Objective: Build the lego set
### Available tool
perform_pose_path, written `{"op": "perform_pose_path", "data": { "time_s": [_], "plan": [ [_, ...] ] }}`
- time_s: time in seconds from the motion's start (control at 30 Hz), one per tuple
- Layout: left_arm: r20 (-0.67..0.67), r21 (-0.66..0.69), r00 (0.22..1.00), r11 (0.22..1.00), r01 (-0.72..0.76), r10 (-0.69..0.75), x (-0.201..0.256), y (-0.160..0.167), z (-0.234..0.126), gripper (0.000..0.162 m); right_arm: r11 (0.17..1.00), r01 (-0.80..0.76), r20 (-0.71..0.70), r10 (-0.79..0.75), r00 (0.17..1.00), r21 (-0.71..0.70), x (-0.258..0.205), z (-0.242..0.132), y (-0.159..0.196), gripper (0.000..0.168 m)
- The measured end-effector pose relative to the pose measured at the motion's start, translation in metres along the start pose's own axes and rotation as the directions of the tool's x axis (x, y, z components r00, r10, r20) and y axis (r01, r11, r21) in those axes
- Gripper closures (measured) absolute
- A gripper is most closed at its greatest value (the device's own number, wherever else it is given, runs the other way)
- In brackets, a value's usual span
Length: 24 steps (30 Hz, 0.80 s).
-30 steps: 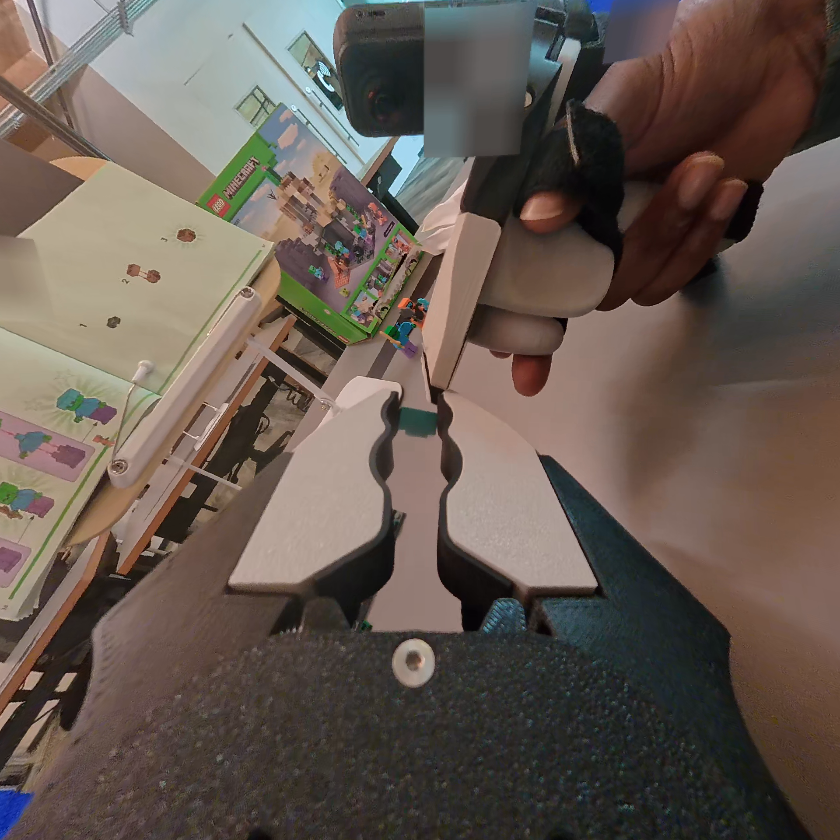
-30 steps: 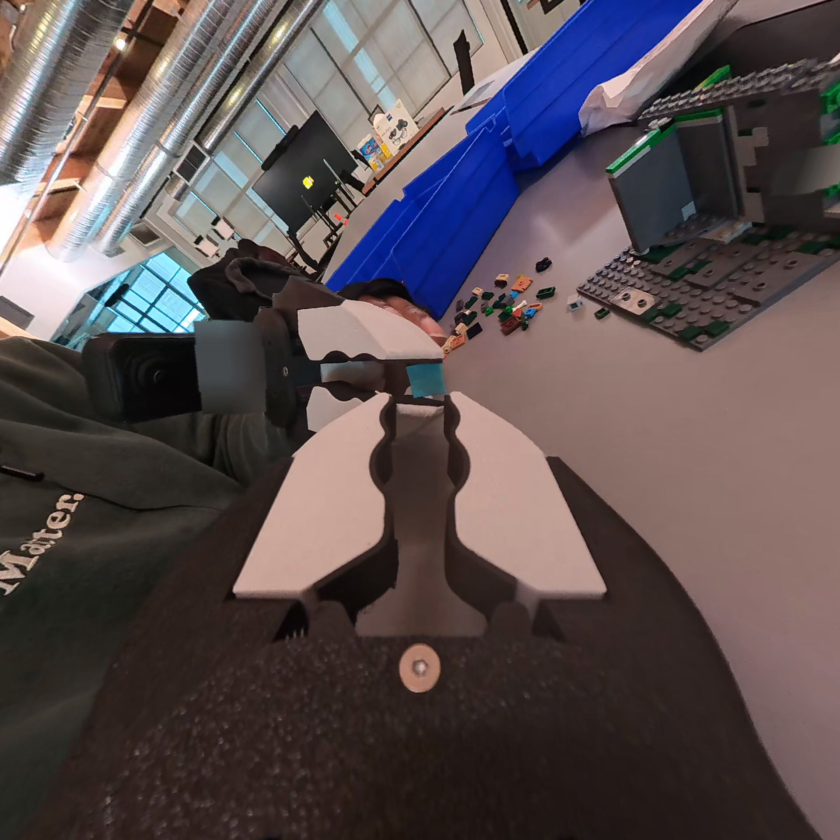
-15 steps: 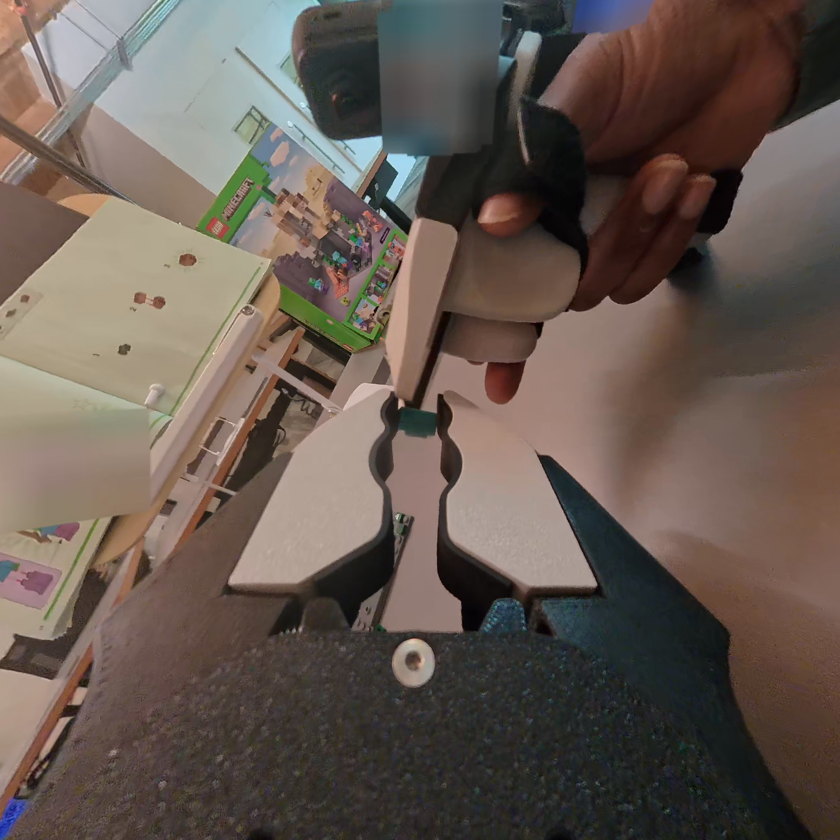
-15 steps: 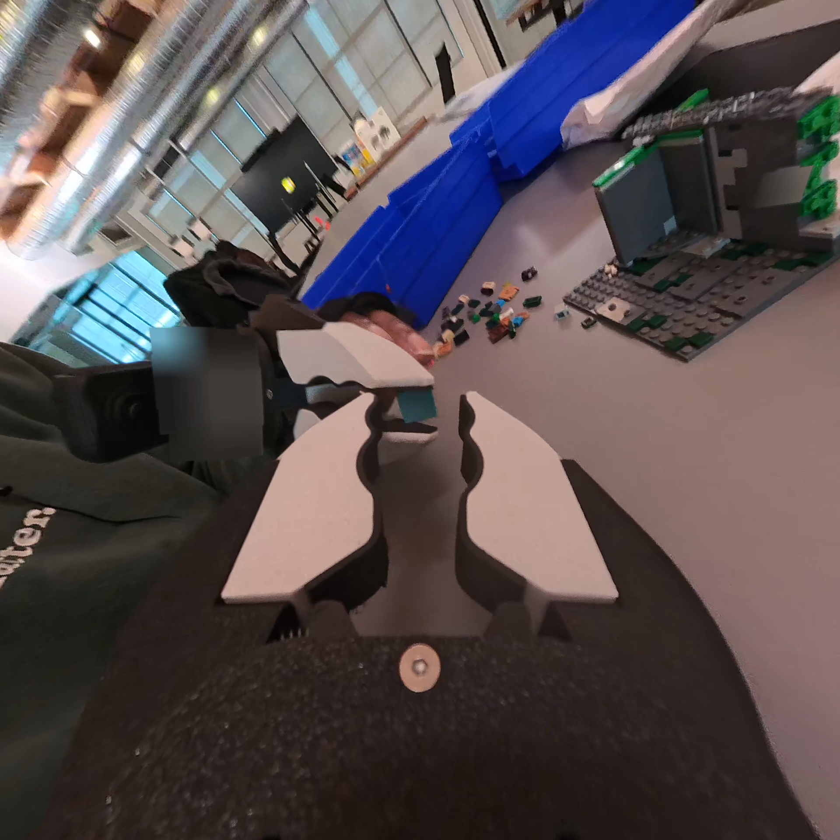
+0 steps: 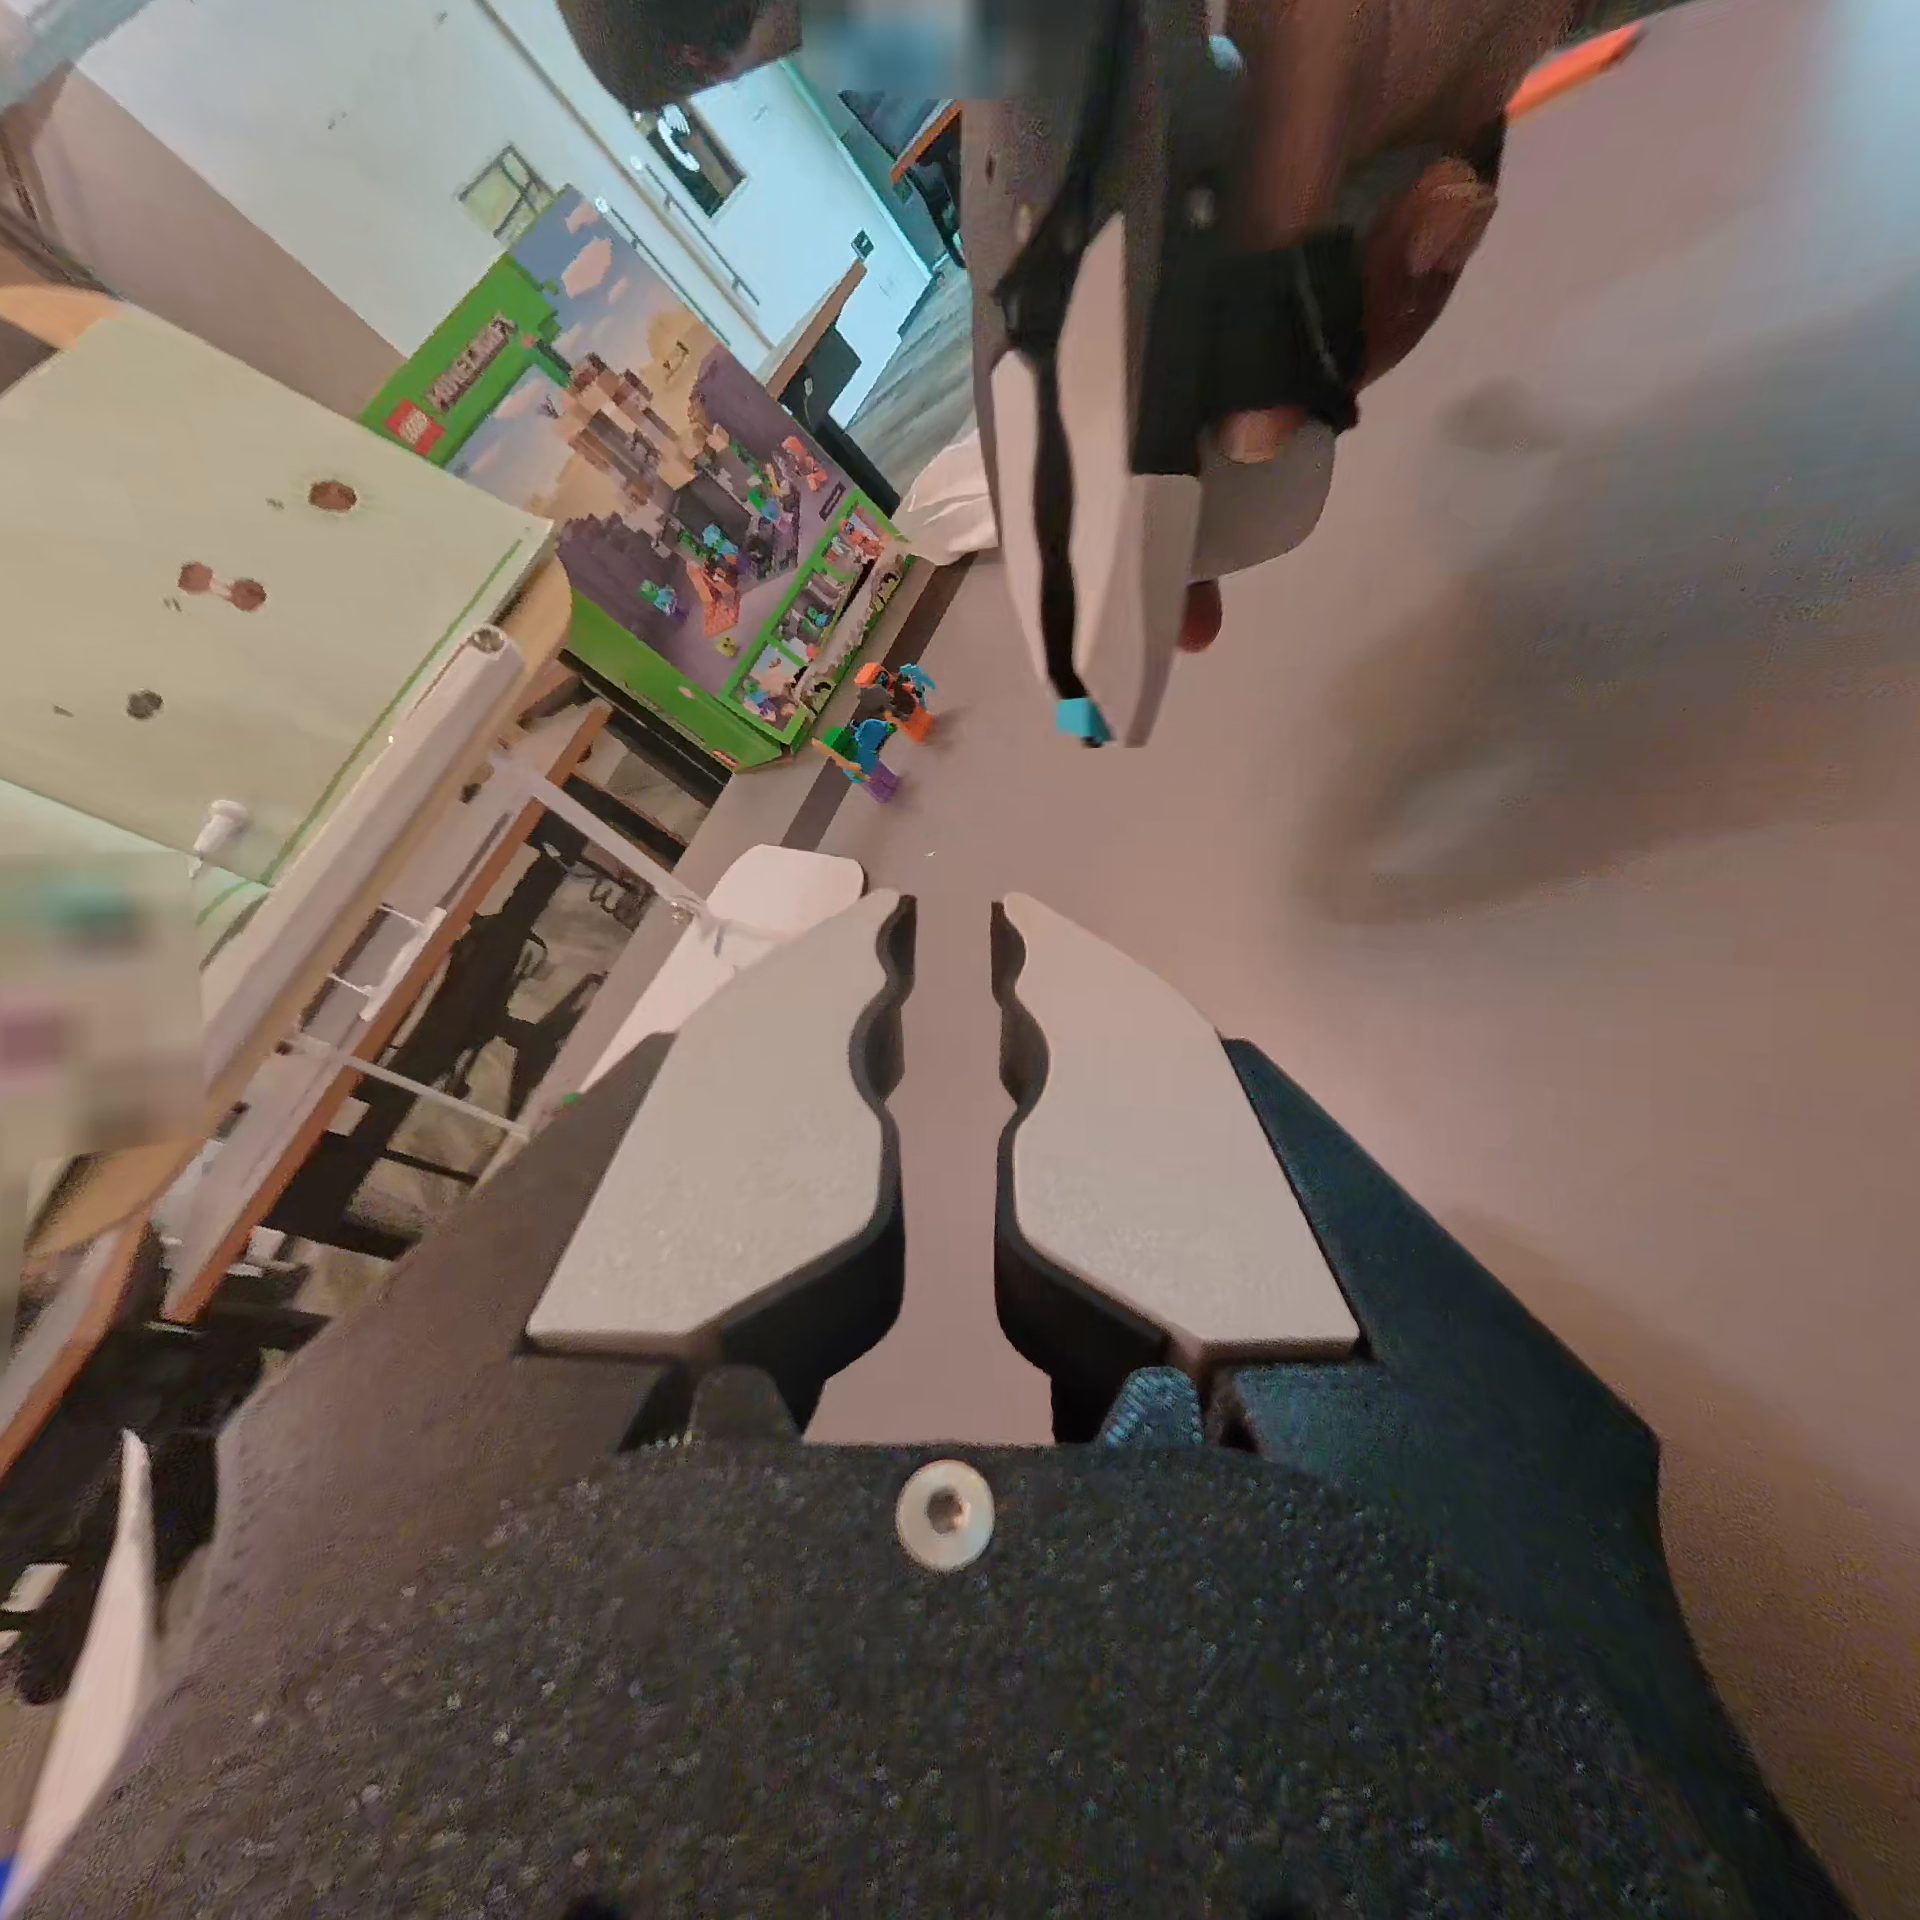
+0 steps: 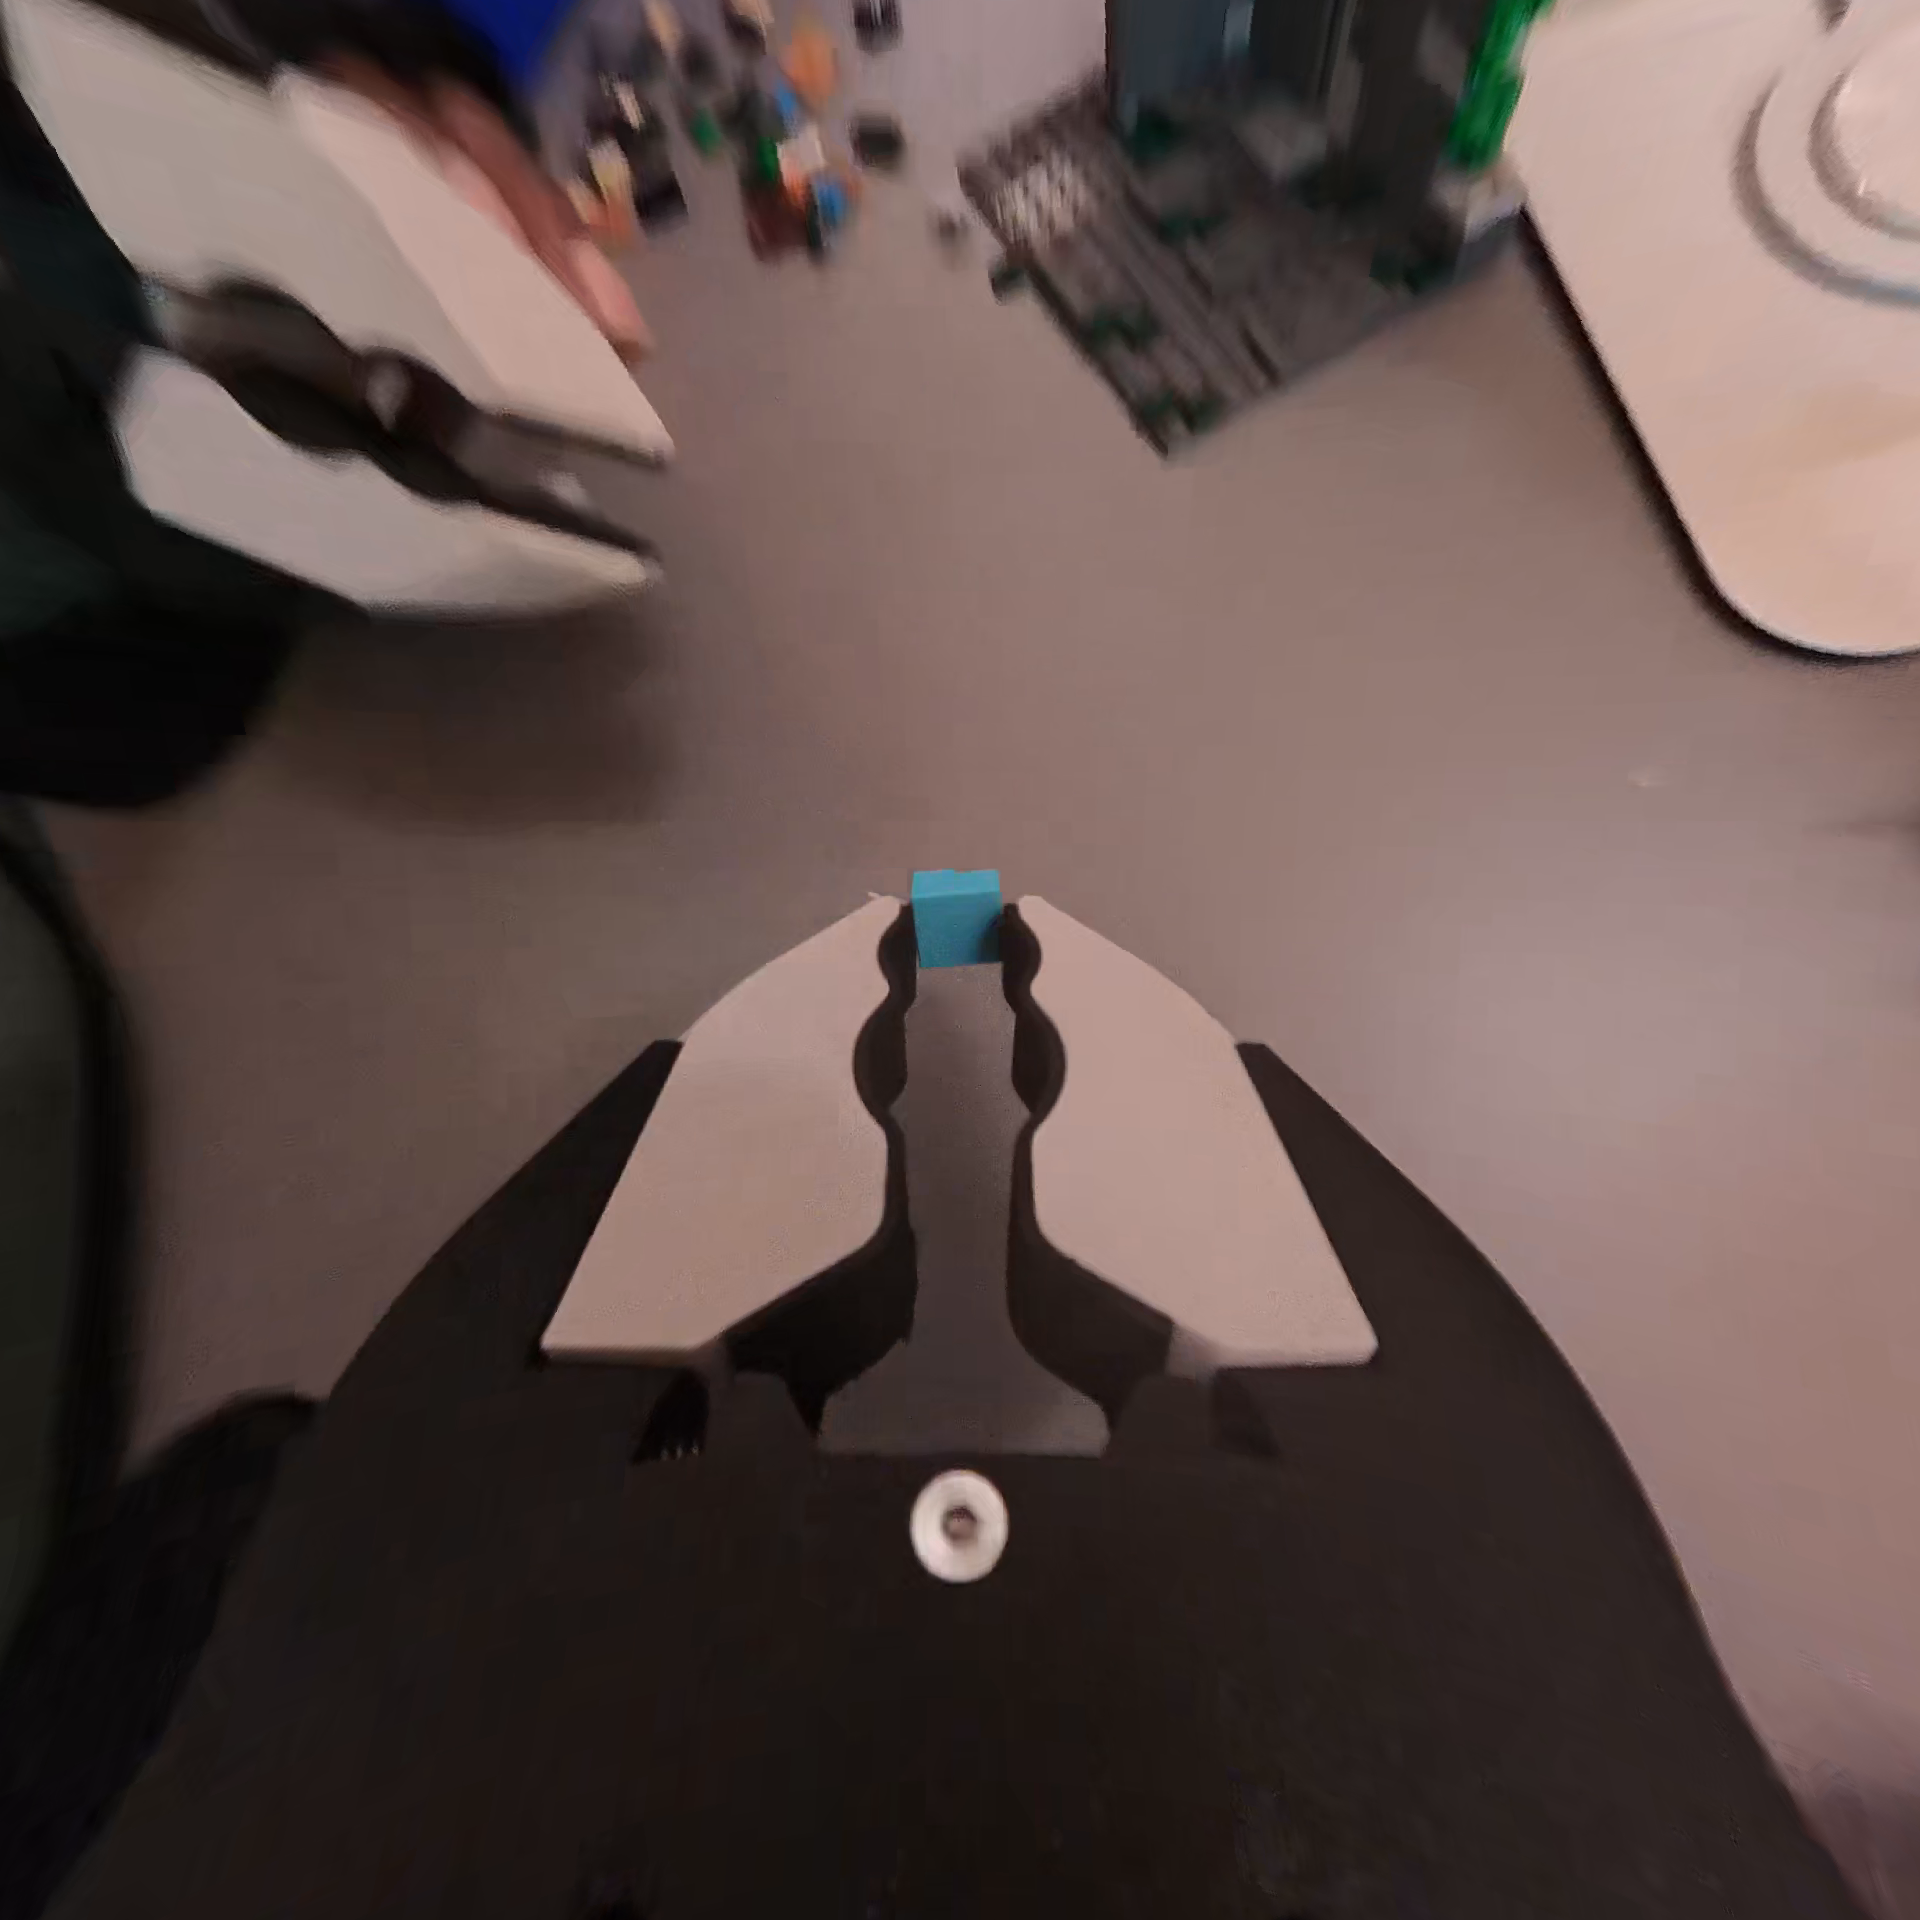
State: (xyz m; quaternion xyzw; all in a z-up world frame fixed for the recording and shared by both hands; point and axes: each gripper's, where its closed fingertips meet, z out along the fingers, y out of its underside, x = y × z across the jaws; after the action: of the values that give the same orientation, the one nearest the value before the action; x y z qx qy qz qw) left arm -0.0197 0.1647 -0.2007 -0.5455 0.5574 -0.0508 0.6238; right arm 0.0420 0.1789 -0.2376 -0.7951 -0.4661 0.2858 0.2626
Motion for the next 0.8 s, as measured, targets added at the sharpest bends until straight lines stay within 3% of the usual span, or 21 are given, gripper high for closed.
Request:
{"op": "perform_pose_path", "data": {
  "time_s": [0.13, 0.3, 0.53, 0.67, 0.8],
  "plan": [
    [-0.017, -0.025, 0.995, 0.995, 0.099, -0.100, -0.001, 0.006, 0.003, 0.150, 0.950, 0.135, -0.048, -0.155, 0.987, -0.283, 0.028, 0.005, 0.036, 0.153],
    [-0.033, -0.060, 0.991, 0.990, 0.127, -0.129, 0.001, 0.015, 0.005, 0.151, 0.868, 0.274, 0.001, -0.300, 0.954, -0.414, 0.032, 0.021, 0.053, 0.152],
    [-0.050, -0.079, 0.988, 0.987, 0.142, -0.146, 0.005, 0.021, 0.007, 0.152, 0.888, 0.304, -0.003, -0.325, 0.946, -0.344, 0.032, 0.016, 0.047, 0.141],
    [-0.049, -0.075, 0.975, 0.975, 0.211, -0.215, 0.001, 0.020, 0.006, 0.154, 0.952, 0.257, -0.097, -0.275, 0.956, -0.163, 0.046, -0.016, 0.023, 0.141],
    [-0.035, -0.080, 0.945, 0.944, 0.321, -0.324, -0.006, 0.024, 0.006, 0.160, 0.981, 0.183, -0.300, -0.154, 0.941, 0.070, 0.105, -0.070, -0.012, 0.147]
  ]
}}
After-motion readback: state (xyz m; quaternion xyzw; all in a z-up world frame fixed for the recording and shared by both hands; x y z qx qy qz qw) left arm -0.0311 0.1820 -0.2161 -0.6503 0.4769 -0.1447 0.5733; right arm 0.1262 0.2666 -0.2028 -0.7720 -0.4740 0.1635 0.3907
